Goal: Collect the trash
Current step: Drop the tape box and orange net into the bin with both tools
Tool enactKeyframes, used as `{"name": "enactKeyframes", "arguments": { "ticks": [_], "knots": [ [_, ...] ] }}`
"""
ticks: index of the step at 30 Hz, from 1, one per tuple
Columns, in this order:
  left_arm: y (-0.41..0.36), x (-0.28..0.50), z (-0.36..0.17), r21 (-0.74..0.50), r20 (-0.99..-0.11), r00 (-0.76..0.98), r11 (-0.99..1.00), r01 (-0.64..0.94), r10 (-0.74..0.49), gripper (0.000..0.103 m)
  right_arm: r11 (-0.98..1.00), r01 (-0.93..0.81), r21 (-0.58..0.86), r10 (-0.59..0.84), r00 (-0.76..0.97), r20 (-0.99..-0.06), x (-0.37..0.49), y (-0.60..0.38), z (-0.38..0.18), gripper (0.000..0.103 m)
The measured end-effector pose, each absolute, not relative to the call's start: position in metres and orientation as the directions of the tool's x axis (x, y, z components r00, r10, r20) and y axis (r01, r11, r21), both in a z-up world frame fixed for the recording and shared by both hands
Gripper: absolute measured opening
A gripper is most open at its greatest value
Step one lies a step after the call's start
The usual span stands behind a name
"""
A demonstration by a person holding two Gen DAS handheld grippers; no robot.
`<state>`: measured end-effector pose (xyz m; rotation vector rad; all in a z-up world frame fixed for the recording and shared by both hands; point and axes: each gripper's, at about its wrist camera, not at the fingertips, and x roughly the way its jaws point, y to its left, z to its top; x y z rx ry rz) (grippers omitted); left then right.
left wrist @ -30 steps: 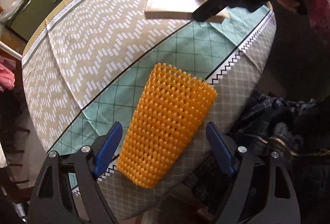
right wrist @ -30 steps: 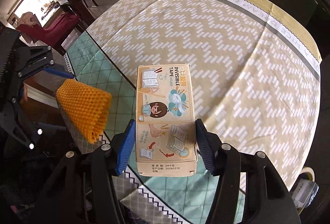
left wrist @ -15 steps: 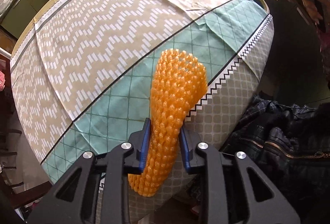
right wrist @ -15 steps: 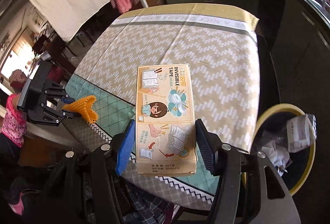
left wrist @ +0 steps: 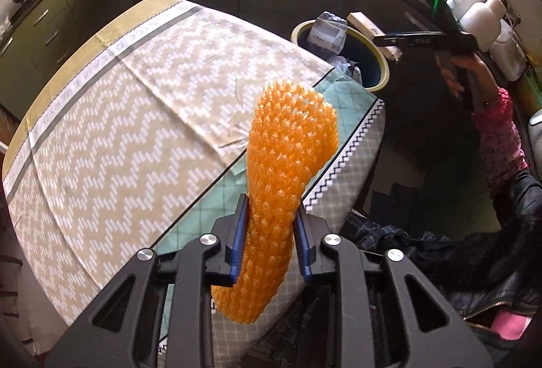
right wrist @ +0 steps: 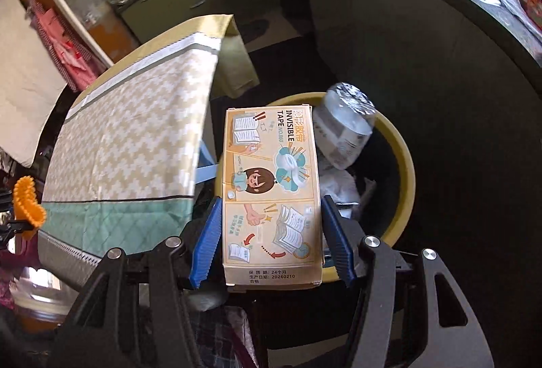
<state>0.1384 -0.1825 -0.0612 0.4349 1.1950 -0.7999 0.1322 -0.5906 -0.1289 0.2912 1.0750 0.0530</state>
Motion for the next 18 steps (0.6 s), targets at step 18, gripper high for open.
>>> {"name": "enactKeyframes", "arguments": {
  "ticks": [18],
  "knots": [
    [-0.437, 0.176, -0.094, -0.132, -0.949, 0.025, 0.47, 0.873, -0.314, 0.026, 0.808, 0.25, 0.534, 0.217, 0.716, -0.663, -0.025, -0.672, -0.137, 0.074]
  ]
}}
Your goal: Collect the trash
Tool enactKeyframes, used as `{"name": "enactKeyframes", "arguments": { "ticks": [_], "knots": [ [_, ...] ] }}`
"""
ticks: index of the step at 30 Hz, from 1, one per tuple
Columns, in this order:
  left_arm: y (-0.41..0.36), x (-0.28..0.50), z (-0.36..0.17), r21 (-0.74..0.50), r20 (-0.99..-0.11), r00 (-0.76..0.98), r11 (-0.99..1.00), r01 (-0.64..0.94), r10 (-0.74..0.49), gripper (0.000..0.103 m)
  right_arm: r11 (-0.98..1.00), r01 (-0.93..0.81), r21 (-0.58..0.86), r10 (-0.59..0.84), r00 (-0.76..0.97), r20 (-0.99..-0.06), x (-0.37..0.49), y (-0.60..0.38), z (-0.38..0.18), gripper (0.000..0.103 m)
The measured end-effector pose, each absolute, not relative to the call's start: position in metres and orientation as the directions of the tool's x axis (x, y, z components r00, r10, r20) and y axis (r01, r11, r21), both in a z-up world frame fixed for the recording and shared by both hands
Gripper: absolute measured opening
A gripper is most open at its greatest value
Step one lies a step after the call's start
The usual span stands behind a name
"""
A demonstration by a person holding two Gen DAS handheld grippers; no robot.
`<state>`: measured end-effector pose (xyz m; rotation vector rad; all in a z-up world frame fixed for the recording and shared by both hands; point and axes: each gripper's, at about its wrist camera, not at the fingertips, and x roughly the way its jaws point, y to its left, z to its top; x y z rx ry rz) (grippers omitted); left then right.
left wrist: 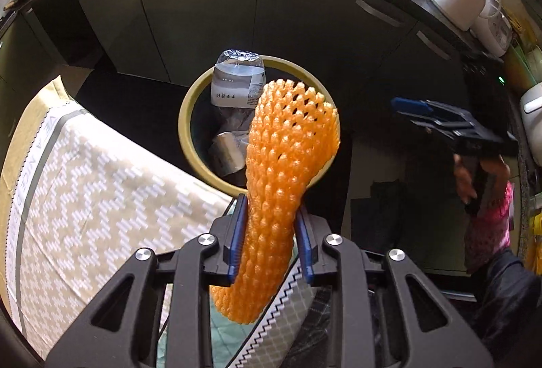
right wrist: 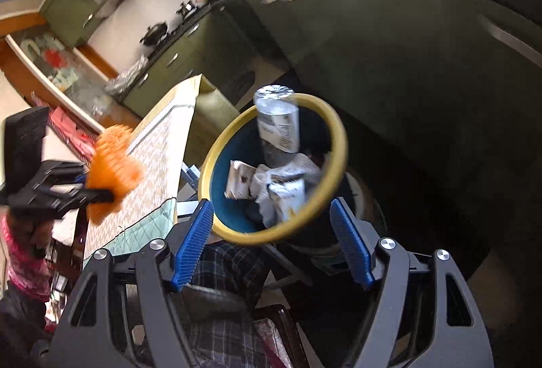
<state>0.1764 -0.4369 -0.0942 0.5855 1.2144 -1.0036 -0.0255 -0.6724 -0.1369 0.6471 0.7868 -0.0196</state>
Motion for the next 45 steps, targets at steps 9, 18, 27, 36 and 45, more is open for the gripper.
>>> {"name": "enactKeyframes", "arguments": {
  "ticks": [9, 18, 27, 36, 45],
  "knots": [
    [-0.512, 0.207, -0.154, -0.173, -0.961, -0.016, 0.554, 0.814, -0.277, 0.038, 0.743, 0.308, 0.594, 0.166, 0.775, -0.609, -0.094, -0.695, -0.141, 0.075],
    [-0.53, 0.202, -0.156, -0.146, -0.95, 0.029, 0.524, 0.839, -0.31, 0.062, 0.739, 0.262, 0.621, 0.208, 0.788, -0.58, -0.088, -0.685, -0.134, 0.075],
    [-0.485, 0.193, -0.12, -0.14, -0.929, 0.088, 0.56, 0.817, -0.36, 0.073, 0.768, 0.211, 0.605, 0.214, 0.806, -0.552, -0.076, -0.661, -0.11, 0.075],
    [-0.342, 0.136, -0.035, -0.046, -0.745, 0.434, 0.689, 0.723, -0.506, 0.094, 0.827, 0.142, 0.545, 0.214, 0.816, -0.537, -0.066, -0.627, -0.074, 0.084],
    [-0.174, 0.048, -0.011, 0.067, -0.515, 0.811, 0.929, 0.363, -0.279, 0.096, 0.919, 0.019, 0.393, 0.199, 0.838, -0.507, -0.054, -0.547, -0.043, 0.098]
  ]
}}
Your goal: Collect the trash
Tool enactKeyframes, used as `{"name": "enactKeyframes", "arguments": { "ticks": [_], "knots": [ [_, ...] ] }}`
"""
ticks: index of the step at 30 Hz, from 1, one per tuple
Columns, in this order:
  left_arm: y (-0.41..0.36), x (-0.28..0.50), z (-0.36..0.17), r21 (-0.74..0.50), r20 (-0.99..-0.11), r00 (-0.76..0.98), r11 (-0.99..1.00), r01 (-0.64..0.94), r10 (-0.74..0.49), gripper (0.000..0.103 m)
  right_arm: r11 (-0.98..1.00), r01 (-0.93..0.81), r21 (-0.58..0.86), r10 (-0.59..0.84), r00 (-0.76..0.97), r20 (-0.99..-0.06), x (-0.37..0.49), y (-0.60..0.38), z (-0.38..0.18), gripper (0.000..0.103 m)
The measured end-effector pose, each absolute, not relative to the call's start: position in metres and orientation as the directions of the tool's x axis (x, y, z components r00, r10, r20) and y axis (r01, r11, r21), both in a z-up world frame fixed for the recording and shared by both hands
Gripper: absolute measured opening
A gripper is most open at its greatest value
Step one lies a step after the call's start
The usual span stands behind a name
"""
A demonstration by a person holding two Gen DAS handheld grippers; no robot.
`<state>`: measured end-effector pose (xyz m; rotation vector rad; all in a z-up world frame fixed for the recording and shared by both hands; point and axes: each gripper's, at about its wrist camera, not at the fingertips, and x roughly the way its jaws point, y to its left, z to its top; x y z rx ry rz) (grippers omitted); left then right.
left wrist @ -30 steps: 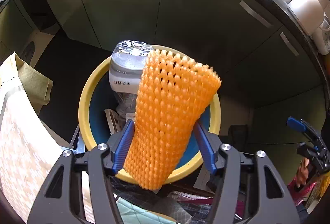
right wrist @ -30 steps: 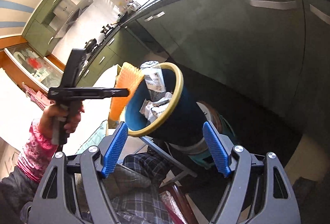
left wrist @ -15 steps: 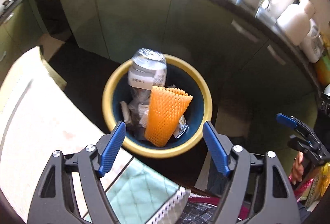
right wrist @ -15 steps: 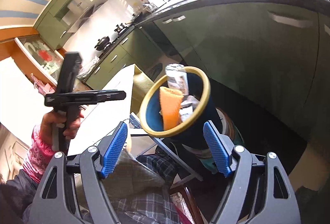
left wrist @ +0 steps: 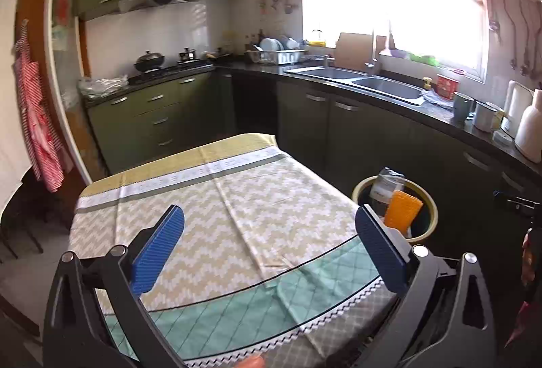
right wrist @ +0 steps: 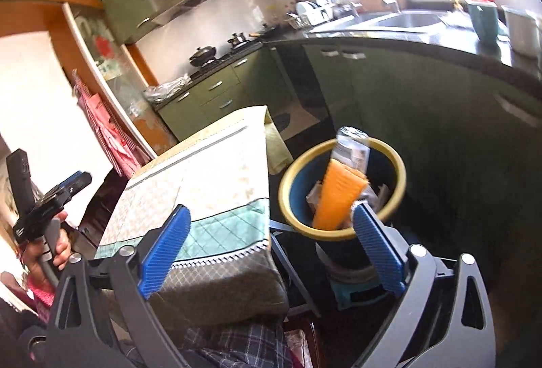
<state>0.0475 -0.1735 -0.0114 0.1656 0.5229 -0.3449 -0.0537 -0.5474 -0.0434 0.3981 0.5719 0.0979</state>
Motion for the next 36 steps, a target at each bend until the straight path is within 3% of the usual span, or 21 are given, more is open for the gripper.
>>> {"name": "enactKeyframes", "arguments": {
  "ticks": [6, 16, 22, 36],
  "knots": [
    [-0.102, 0.009, -0.019, 0.01, -0.485, 0.859, 0.981, 0.192, -0.164, 0.096, 0.954, -0.006, 0.3, 0.155, 0.865, -0.477, -0.052, -0.505, -0.023, 0.098],
    [-0.049, -0.026, -0.002, 0.042, -0.436, 0.897, 0.998, -0.057, 0.069, 0.096, 0.985, -0.039, 0.166, 0.104, 0.91, -0.401, -0.084, -0.449, 0.009, 0.098],
    [-0.052, -0.035, 0.009, 0.09, -0.416, 0.905, 0.994, -0.054, 0.087, 0.096, 0.995, 0.012, 0.097, 0.022, 0.939, -0.344, -0.093, -0.432, 0.018, 0.098],
    [-0.033, -0.05, 0.022, 0.069, -0.381, 0.918, 0.994, -0.091, 0.11, 0.096, 0.998, 0.02, 0.061, 0.002, 0.941, -0.339, -0.087, -0.423, 0.016, 0.098]
  ]
}}
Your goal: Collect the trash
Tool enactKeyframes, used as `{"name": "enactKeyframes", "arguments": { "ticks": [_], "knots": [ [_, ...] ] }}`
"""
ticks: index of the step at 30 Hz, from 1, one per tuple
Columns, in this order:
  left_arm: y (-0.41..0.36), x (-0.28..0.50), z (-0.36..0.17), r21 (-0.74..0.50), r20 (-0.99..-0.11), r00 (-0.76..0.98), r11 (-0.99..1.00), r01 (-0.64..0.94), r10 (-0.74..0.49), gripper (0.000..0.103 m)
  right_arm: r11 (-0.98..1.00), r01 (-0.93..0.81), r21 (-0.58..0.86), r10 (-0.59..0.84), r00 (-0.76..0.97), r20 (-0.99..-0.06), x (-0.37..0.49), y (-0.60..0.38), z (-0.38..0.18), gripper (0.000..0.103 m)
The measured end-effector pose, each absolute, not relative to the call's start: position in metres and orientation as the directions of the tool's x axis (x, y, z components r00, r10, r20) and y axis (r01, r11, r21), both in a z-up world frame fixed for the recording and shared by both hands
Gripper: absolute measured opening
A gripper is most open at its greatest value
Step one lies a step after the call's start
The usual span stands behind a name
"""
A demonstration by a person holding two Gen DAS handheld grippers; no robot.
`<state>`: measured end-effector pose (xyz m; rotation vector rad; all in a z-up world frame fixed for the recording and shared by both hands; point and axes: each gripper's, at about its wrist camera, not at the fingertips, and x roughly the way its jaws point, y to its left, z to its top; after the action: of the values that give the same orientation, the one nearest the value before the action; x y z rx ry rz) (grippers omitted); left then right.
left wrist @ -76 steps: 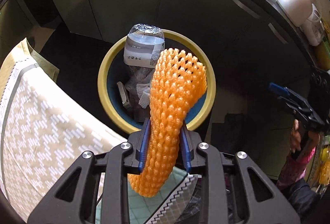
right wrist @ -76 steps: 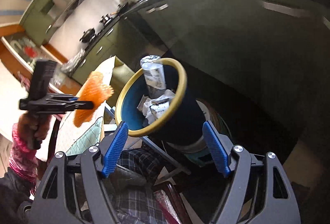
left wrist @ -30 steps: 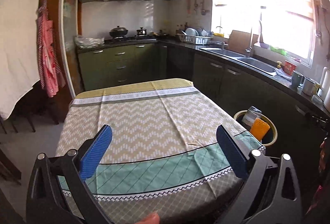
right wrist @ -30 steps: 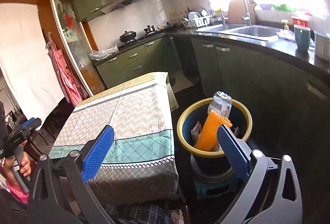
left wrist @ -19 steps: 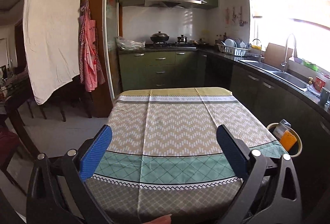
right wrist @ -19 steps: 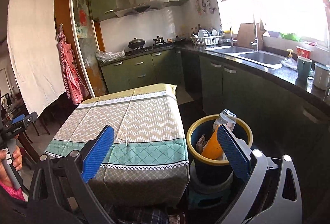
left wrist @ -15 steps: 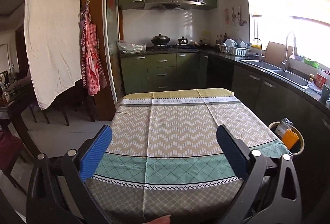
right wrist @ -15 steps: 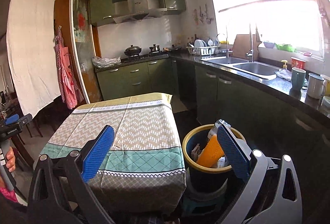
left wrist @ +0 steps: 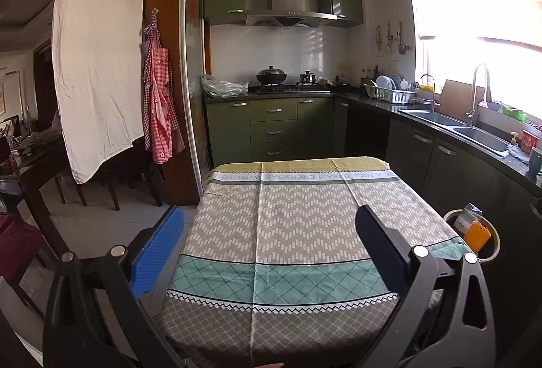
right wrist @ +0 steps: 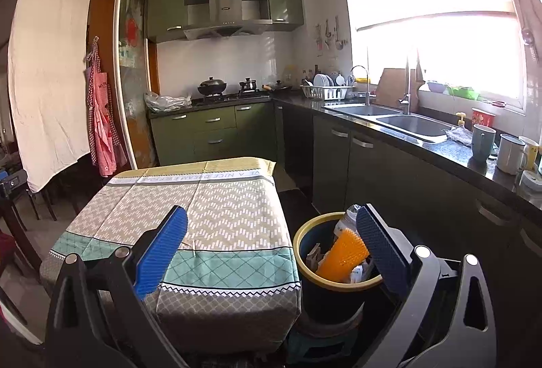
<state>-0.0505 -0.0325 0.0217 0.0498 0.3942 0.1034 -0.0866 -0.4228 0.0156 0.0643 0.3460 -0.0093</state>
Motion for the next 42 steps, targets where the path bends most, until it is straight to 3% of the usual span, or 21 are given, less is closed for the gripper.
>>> {"name": "enactKeyframes", "arguments": {
  "ticks": [42],
  "knots": [
    [-0.0313, -0.0456, 0.0125, 0.063, -0.41, 0.908, 0.996, -0.065, 0.085, 0.096, 0.999, 0.01, 0.034, 0.002, 0.938, -0.346, -0.0777, -0.4195, 0.0155, 0.098]
  ]
}}
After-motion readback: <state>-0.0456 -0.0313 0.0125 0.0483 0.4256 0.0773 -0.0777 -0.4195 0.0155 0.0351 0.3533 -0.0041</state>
